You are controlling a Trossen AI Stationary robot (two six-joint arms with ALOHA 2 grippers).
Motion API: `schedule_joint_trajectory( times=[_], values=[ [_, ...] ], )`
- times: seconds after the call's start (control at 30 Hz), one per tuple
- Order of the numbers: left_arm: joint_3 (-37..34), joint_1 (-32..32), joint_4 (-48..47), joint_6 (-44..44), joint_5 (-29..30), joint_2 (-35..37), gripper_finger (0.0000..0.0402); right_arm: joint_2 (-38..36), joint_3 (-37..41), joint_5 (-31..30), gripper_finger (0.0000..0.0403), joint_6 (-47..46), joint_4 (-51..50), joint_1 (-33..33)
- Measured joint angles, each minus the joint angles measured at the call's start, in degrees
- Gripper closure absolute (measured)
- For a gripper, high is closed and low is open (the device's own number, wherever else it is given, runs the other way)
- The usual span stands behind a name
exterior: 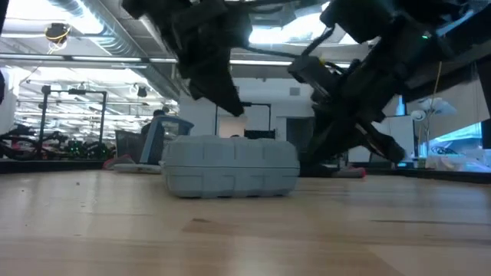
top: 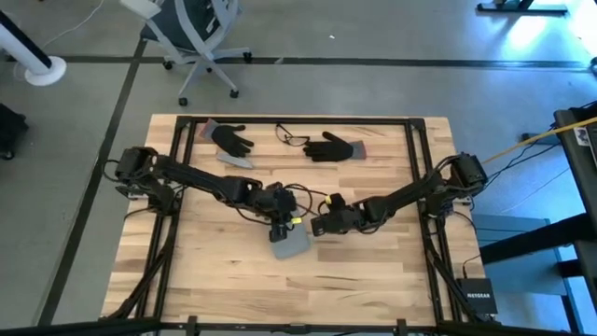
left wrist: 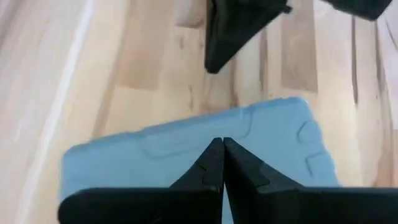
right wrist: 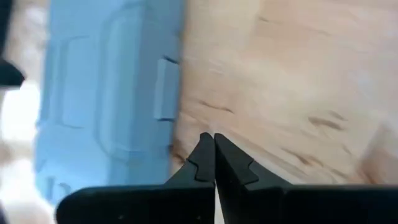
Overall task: Prefit tool cases
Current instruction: Close the gray prefit tool case, then return to Home Position
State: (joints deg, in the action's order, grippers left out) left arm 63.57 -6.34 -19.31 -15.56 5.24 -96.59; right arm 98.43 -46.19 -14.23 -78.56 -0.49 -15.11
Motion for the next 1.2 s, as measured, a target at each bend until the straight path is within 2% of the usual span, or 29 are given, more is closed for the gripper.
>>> schedule_joint_trajectory(
  times=[0.1,0.2,0.3,0.4,0.47,0.57,0.63,0.73,0.9,1.2],
  values=[
    [-0.1,-0.6,-3.8,-3.8,1.0,1.5,0.0401,0.0,0.0,4.4,0.0403,4.1,1.7,2.1],
    [0.2,-2.2,-9.0,-8.5,2.4,3.1,0.0401,0.0,-0.2,5.0,0.0403,4.9,3.2,3.2],
    [-0.2,-4.4,-15.8,-10.3,5.8,3.0,0.0401,0.1,-0.3,5.5,0.0403,6.2,3.5,4.3],
    [-1.0,-6.9,-27.5,-19.6,11.1,3.6,0.0401,-0.2,0.5,5.5,0.0403,5.0,2.1,5.3],
    [-1.0,-8.3,-26.3,-24.5,11.9,3.6,0.0401,0.1,0.2,6.2,0.0403,4.9,3.4,5.4],
    [-5.9,-10.2,-27.5,-29.6,11.6,3.5,0.0401,0.3,0.1,6.3,0.0403,4.7,3.8,5.4],
    [-9.2,-10.3,-21.6,-30.8,10.5,3.3,0.0401,0.7,0.3,6.5,0.0403,4.5,3.7,5.3],
    [-13.7,-8.6,-15.5,-30.5,7.6,3.4,0.0401,1.1,0.1,7.1,0.0403,3.7,5.4,5.3],
    [-17.1,-5.4,-8.7,-30.3,7.6,3.4,0.0401,1.7,0.1,7.4,0.0403,2.3,8.2,5.3],
    [-17.8,0.3,-1.0,-23.0,7.7,3.4,0.0401,2.9,0.1,5.8,0.0403,-3.4,11.0,1.9]
  ],
)
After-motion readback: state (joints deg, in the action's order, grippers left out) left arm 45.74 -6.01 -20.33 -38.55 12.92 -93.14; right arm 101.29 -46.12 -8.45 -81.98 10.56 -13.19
